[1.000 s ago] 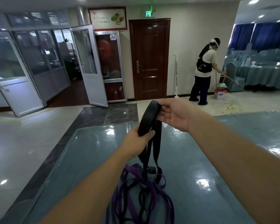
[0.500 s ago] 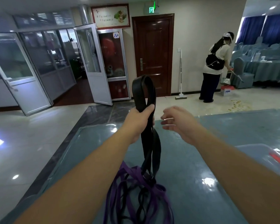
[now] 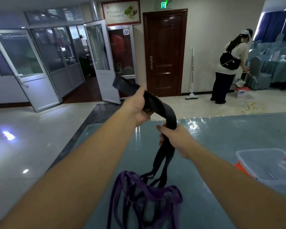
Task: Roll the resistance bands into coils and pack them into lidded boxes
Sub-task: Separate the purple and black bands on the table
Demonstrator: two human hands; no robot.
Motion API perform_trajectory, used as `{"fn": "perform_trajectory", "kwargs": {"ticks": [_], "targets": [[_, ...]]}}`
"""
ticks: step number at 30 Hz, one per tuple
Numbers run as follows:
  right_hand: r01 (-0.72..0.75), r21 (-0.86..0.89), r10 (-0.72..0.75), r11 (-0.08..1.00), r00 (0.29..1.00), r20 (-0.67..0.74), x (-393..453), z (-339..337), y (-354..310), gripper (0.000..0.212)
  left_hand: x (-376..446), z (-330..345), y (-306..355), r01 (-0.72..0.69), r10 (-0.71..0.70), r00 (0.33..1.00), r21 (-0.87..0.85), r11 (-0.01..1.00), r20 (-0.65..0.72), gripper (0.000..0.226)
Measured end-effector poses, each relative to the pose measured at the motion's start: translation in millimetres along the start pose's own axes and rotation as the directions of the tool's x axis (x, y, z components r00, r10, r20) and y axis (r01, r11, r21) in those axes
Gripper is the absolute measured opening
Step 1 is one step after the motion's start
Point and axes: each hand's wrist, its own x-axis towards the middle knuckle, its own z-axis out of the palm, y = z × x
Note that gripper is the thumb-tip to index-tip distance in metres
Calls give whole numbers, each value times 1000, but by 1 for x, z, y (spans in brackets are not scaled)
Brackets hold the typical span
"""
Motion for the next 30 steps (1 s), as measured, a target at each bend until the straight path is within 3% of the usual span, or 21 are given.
{"fn": "perform_trajectory", "kwargs": {"ticks": [6,10,13,15,17,21,24,27,30], "targets": [[-8,67,13,998,997,-81,16,-7,-45,36,10,-39,-50,158,-164,986,224,962,10,79],[-32,154,45,988,996,-82,22,-3,-74,30,6,-44,-93,98,-201,952,389,916,233,92],[-39,261,76,965,988,-133,23,-4,-93,28,-5,-40,-113,-15,-141,930,419,908,339,69],[-43,312,95,949,984,-153,23,-7,-104,25,-8,-37,-120,-128,-63,939,515,848,337,48],[-33,332,98,943,979,-180,23,-12,-117,23,-8,-38,-128,-203,-1,948,607,768,317,44],[29,363,64,931,968,-242,23,-25,-145,26,-8,-44,-140,-252,27,948,693,675,318,17],[67,366,49,928,953,-299,26,-41,-146,28,-6,-45,-133,-223,102,971,667,711,216,24],[103,443,65,891,935,-349,28,-56,-131,29,0,-42,-110,-215,196,976,595,774,97,15],[87,510,135,856,914,-383,29,-72,-104,32,5,-34,-86,-265,266,961,549,792,80,14]]}}
